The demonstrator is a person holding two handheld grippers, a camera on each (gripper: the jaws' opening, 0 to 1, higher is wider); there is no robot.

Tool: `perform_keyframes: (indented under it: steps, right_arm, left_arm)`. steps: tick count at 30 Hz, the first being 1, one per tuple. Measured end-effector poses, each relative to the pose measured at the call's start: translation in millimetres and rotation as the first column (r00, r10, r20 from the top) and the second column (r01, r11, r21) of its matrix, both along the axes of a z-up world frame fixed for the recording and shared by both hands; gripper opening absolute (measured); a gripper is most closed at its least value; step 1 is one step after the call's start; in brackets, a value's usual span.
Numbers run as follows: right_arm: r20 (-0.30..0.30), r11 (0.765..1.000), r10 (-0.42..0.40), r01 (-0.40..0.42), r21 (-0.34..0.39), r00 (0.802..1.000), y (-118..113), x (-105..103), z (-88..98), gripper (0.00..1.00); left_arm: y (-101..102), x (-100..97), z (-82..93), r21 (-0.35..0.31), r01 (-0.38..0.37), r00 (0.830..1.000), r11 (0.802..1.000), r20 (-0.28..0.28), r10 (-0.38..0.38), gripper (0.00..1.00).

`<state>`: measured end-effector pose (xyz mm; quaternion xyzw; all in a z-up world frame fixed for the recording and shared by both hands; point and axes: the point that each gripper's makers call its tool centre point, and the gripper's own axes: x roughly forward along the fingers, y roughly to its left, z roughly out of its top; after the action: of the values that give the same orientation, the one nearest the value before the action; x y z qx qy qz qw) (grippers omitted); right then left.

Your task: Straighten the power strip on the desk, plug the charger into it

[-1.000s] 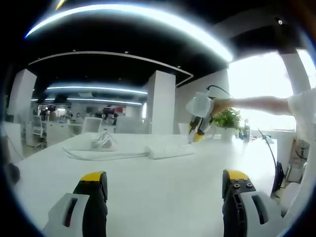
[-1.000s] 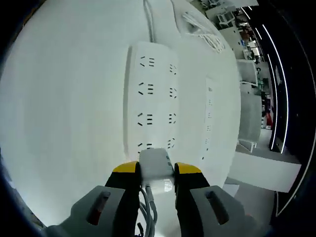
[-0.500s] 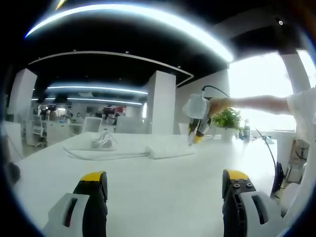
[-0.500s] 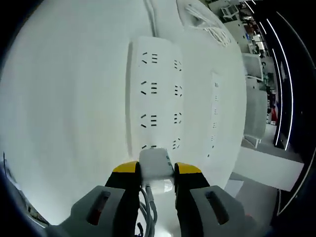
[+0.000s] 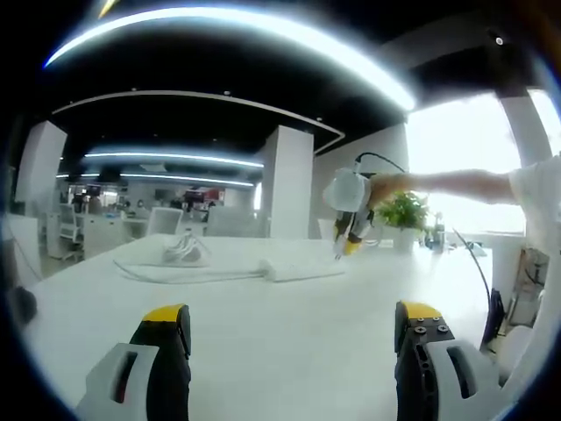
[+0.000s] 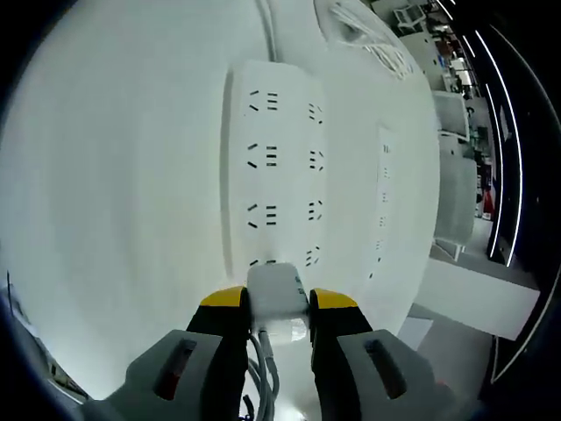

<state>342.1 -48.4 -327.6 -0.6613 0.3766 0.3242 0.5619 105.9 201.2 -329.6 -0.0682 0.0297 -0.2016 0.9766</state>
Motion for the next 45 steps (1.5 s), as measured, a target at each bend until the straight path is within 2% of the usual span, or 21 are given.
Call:
perform_keyframes:
  steps: [42,43,44,45]
  right_arm:
    - [-0.033,0.998,-0.007,0.004,-0.067,0.999,7.2,2.2,-4.5,0.24]
    - [-0.036,0.998,-0.008,0.006,-0.061,0.999,7.1,4.3,-11.7,0.24]
    - [-0.012,0.998,-0.042,0.041,-0.046,0.999,7.9,4.1,-9.2,0.24]
    - [-0.027,0.998,-0.019,0.018,-0.061,0.999,7.8,0.9,-7.4,0.24]
  left_arm:
    - [-4.3,3.5,-0.5,0.001,0.006,1.000,1.000,-0.012,-0.006,0.99]
    - [-4.3,3.5,-0.6,0.001,0.007,1.000,1.000,-0.012,-0.007,0.99]
    - [-4.3,3.6,-0.8,0.002,0.007,1.000,1.000,-0.013,-0.007,0.99]
    - [-4.2,3.5,-1.0,0.002,0.007,1.000,1.000,-0.014,-0.007,0.99]
